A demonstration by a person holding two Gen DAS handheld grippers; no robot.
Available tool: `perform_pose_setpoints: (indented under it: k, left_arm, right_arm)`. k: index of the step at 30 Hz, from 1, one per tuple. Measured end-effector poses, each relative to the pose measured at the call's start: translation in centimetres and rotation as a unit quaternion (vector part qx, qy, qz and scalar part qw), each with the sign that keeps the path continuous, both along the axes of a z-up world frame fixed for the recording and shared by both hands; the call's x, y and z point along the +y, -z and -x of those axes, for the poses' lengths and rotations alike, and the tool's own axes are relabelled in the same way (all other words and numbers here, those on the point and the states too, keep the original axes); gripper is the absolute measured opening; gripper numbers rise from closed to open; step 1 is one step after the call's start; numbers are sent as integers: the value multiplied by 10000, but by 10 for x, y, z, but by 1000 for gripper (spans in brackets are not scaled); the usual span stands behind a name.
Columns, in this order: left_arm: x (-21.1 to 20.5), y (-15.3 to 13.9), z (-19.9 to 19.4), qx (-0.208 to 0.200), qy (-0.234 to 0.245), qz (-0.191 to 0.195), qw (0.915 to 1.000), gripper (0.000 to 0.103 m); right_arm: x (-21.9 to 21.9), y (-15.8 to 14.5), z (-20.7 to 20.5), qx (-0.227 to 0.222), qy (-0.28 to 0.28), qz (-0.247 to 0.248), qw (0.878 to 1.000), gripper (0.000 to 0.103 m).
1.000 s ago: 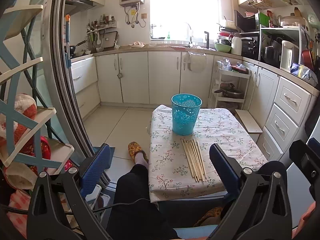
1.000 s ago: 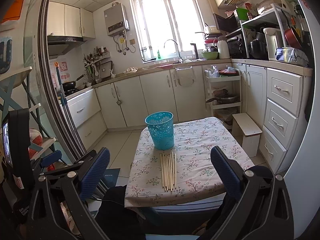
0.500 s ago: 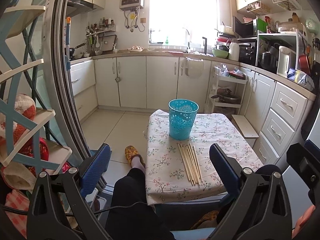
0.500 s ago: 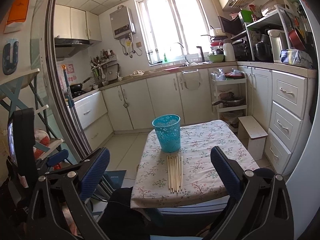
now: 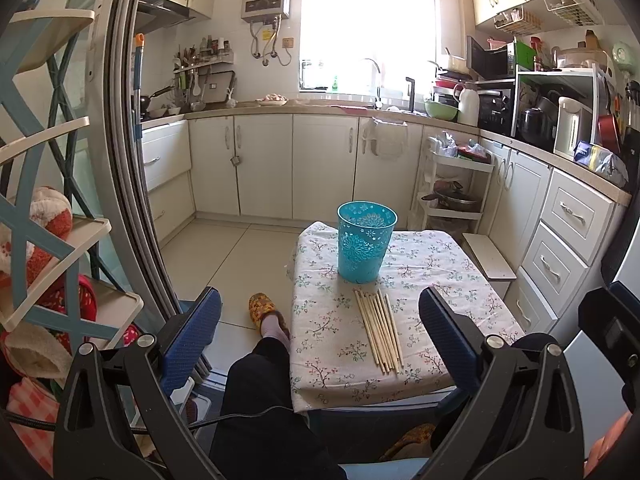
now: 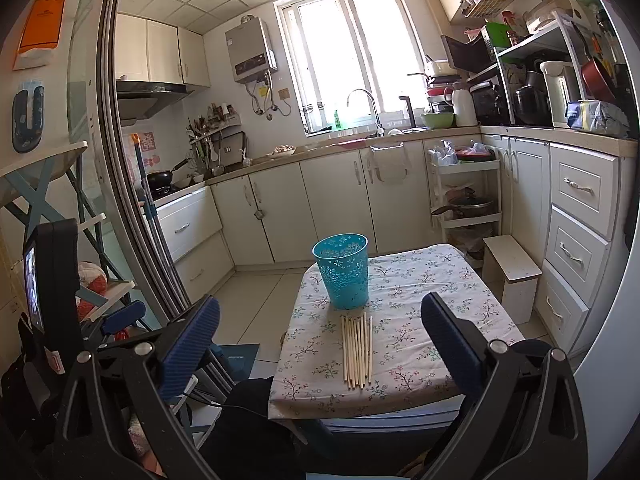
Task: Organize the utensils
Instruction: 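Move both tools over the table toward the wooden chopsticks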
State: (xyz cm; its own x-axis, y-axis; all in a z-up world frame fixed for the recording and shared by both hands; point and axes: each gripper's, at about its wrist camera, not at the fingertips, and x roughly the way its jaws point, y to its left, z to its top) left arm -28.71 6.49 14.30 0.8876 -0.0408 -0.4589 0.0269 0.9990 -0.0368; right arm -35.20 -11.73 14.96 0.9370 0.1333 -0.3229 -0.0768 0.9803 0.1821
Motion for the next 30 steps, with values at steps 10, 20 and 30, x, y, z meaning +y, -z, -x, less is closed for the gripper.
perform_pose_setpoints:
  k: [10,20,30]
  left_arm:
    - [-3,2,-4,36,-57,-63,10000,95]
    - [-5,10,-21,208,-85,-119,9997,95]
    - [-8,25,-63,498,-78,-104,9987,95]
  right_arm:
    - [-1,2,-3,79,-11,-51,10000,97]
    - [-3,9,-22,385,51,67,9992,97]
    - [-5,24,-58,772,121,142,9968,97]
